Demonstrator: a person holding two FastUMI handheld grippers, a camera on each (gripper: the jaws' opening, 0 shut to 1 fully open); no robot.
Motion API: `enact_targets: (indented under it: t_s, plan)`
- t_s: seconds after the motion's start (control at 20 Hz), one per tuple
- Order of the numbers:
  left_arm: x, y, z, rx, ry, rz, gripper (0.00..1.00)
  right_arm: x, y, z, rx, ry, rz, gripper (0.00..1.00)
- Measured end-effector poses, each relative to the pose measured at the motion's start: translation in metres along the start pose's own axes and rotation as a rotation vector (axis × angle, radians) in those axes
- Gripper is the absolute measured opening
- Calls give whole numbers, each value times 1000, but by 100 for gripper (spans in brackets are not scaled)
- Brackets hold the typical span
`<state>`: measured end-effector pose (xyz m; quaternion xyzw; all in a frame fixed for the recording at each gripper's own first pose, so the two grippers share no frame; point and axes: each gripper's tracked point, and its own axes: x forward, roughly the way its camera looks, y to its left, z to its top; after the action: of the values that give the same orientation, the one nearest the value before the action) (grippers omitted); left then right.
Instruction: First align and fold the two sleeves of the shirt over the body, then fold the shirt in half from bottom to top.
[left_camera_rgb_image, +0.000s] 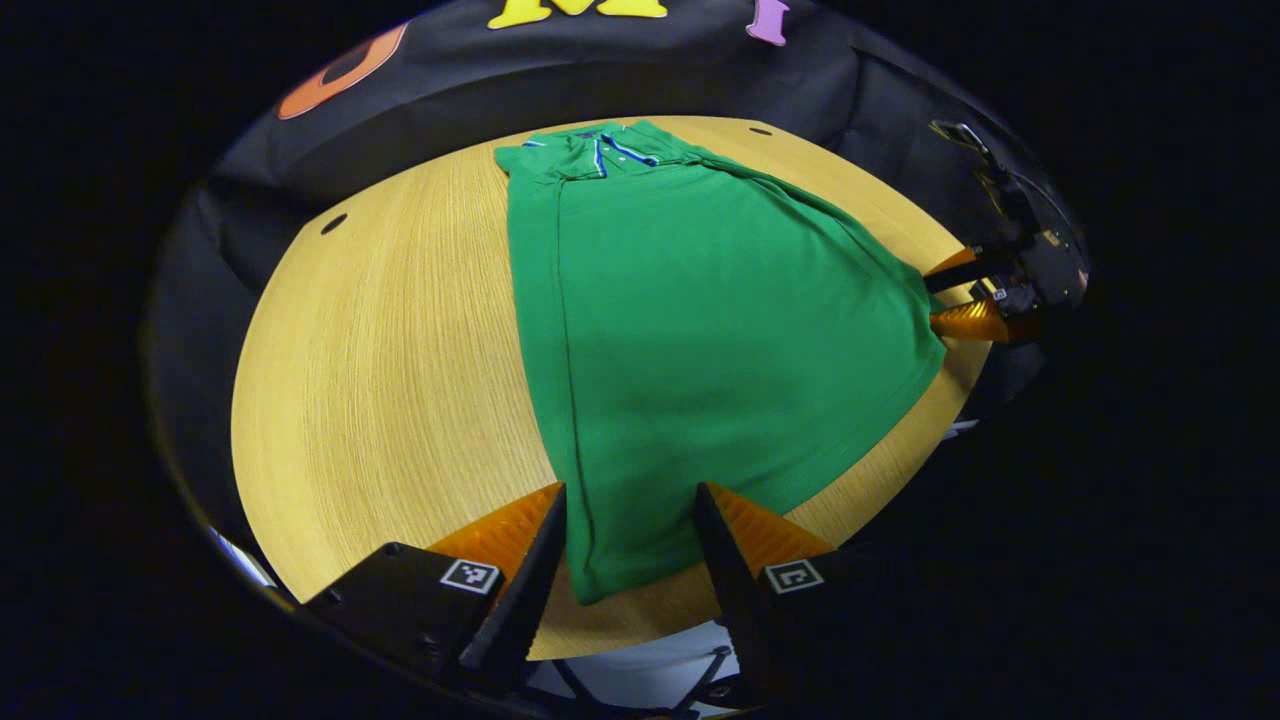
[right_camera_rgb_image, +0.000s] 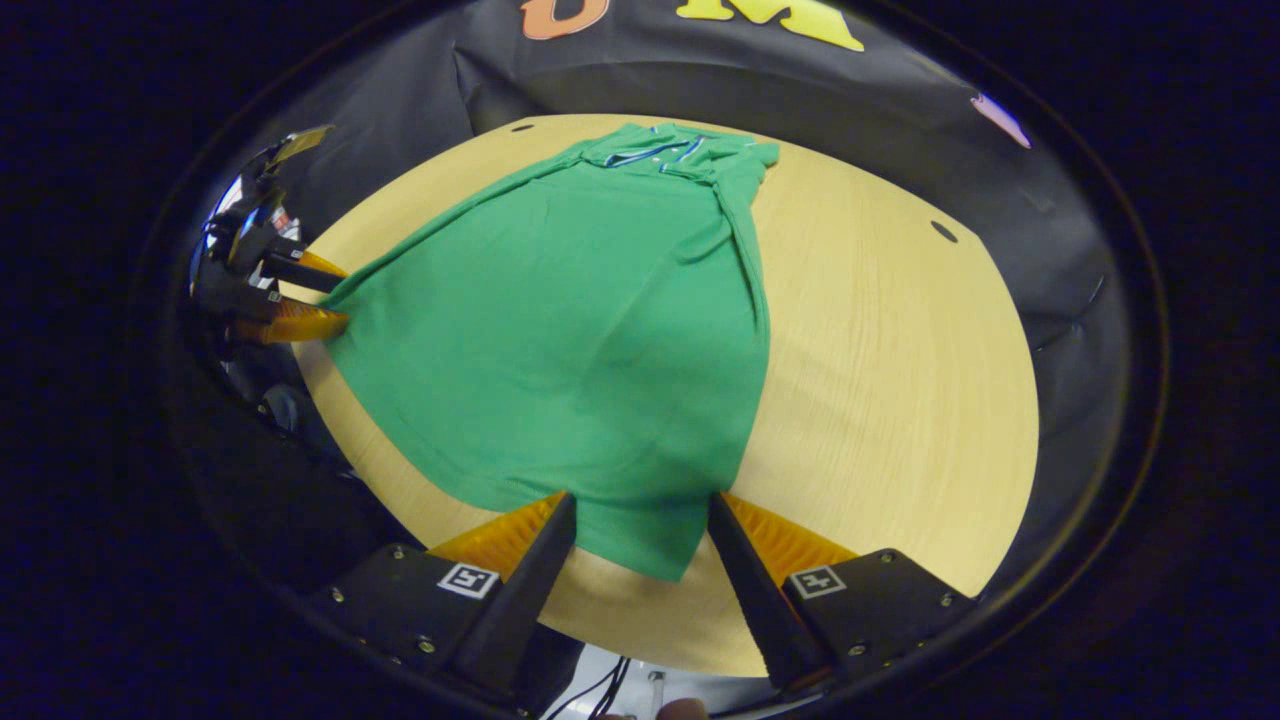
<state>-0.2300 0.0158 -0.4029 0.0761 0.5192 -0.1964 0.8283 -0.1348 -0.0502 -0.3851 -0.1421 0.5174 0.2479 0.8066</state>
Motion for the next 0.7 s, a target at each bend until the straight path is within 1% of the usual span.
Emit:
enact_targets:
  t_s: [0.05,0.15,0.2,0.3,0.35,0.4,0.45,0.6,0.7]
  plan:
    - [-1,-3,4,-4,-21,1,76,1,0,3,-11,-6,1,86]
    - [3,-10,9,-17,-46,2,38,4,-1,6,-13,-7,12,69]
    - [3,-11,10,-34,-53,0,18,4,-2,8,0,-12,12,59]
    - [3,-15,13,-96,-68,-36,8,4,-1,11,38,-9,20,13]
    - [5,-17,17,-136,-69,-67,6,4,-1,12,52,-5,28,4]
    - [5,-18,17,-171,-61,-86,5,1,-1,14,72,-6,39,4]
    - [4,-17,18,-186,-54,-95,4,0,-1,15,94,-9,53,1]
    - [-4,-13,32,-171,-74,-106,4,-9,-2,25,130,-30,69,1]
    - [-10,-12,46,-185,-101,-120,3,-17,-1,33,154,-43,80,1]
